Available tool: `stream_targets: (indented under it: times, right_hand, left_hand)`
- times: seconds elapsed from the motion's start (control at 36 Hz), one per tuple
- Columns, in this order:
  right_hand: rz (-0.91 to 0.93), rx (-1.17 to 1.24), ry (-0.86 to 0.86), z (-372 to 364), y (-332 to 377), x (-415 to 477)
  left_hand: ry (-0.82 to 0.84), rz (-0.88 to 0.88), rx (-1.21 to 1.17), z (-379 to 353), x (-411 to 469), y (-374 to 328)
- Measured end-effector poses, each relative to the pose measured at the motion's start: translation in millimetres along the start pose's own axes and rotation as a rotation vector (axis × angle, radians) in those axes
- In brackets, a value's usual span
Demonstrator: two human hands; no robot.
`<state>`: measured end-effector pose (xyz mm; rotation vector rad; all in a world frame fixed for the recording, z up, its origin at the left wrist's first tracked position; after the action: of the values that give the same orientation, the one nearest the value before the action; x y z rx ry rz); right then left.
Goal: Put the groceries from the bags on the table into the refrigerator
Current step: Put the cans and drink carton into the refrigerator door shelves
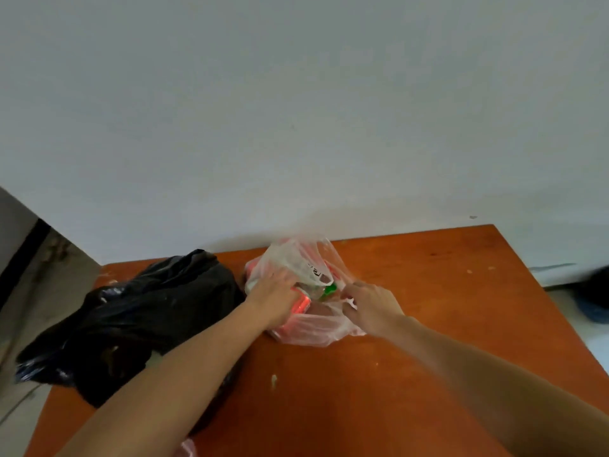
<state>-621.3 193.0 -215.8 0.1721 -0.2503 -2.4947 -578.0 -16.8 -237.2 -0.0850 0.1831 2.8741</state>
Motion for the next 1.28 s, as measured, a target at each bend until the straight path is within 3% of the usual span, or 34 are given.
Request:
stream_targets:
  times: [0.14, 0.25, 0.39, 0.5, 0.75, 0.83, 0.92, 1.0, 1.08, 1.17, 1.28]
  right_hand:
    - [0.086, 0.015, -0.036, -26.0, -0.9, 28.2]
    - [0.238, -0.046, -0.011, -48.5, 20.2, 54.9]
    - [0.383, -0.065, 0.142, -85.8, 41.8, 79.2]
    - [0.427, -0.088, 0.135, -100.4, 46.4, 86.8]
    - [0.287, -0.114, 0.190, -115.8, 23.3, 67.1]
    - [0.175, -0.021, 0.222, -115.6, 11.2, 55.3]
    - [0.057, 0.088, 0.214, -105.5, -4.7, 48.4]
    - [-0.064, 0.286, 0.137, -86.3, -13.0, 46.7]
    - [-0.084, 0.347, 0.018, -61.3, -17.8, 46.1]
    - [-0.143, 0.386, 0.063, -50.3, -26.0, 39.9]
    - [-0.204, 0.325, 0.061, -50.1, -38.0, 26.5]
  left_hand:
    - [0.049, 0.216, -0.001, -14.8, 13.8, 47.4]
    - [0.151, 0.429, -0.224, -30.4, 0.6, 74.3]
    - [0.245, 0.505, -0.435, -34.0, -5.7, 80.1]
    - [0.308, 0.591, -0.610, -36.6, -5.1, 73.1]
    - [0.316, 0.460, -0.630, -30.7, -5.1, 60.0]
    - [0.392, 0.479, -0.594, -26.4, -6.4, 54.3]
    - [0.346, 0.574, -0.650, -21.3, -4.3, 43.4]
    - [0.272, 0.567, -0.491, -24.0, -4.6, 34.1]
    - [0.312, 0.592, -0.405, -34.4, -12.5, 25.1]
    - [0.367, 0.581, -0.308, -47.9, -23.7, 15.5]
    - [0.323, 0.606, -0.267, -67.3, -39.9, 2.9]
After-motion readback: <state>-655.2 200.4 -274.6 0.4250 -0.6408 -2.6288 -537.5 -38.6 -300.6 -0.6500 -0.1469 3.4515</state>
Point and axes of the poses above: each hand's wrist, its own x-axis towards the middle knuckle, its own z-axis out of the back of the hand, y = z × x, the point moved 2 cm from there along x, towards the middle knuckle, and after that the axes turned 10 degrees about -y, right-handed, at the moved point
